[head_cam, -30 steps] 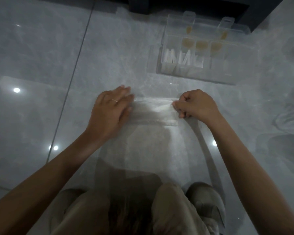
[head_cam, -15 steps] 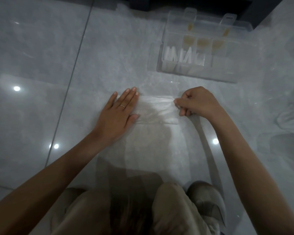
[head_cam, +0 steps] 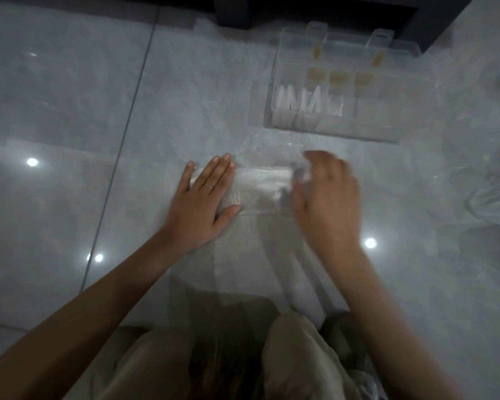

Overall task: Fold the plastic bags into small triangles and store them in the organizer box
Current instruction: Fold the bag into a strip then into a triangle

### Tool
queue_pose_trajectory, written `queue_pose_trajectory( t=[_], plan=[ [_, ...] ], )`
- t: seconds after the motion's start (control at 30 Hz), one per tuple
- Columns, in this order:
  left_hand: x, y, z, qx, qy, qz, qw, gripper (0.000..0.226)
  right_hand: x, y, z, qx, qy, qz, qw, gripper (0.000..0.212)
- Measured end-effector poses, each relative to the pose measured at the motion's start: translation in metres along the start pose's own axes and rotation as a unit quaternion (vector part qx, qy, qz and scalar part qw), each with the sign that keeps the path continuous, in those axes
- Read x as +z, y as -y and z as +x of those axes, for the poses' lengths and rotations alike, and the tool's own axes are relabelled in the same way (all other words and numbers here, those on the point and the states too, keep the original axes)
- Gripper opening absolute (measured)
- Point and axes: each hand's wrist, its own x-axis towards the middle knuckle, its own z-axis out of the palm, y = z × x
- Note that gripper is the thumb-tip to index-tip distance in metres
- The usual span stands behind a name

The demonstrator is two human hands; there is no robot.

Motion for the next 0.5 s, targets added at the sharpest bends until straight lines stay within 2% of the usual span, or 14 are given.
queue_pose_trajectory(
  t=[0.1, 0.23, 0.4, 0.5],
  plan=[
    [-0.001, -0.001, 0.0, -0.003, -0.001, -0.005, 1.0, 0.071, 0.036, 0.028, -0.008, -0.087, 0.095, 0.023, 0.991, 0.055],
    [0.0, -0.001, -0.001, -0.005, 0.002, -0.027, 1.0, 0.069, 0.074, 0.044, -0.01, -0.139, 0.147, -0.04, 0.979, 0.057],
    [0.0, 0.001, -0.001, 0.001, -0.001, -0.018, 1.0, 0.074, 0.079, 0.023, -0.019, -0.105, 0.145, -0.044, 0.983, 0.06],
    [0.001, 0.01, -0.006, -0.006, 0.002, -0.01, 1.0, 0.082, 0.067, -0.008, -0.023, -0.055, 0.128, -0.055, 0.989, 0.067]
  ],
)
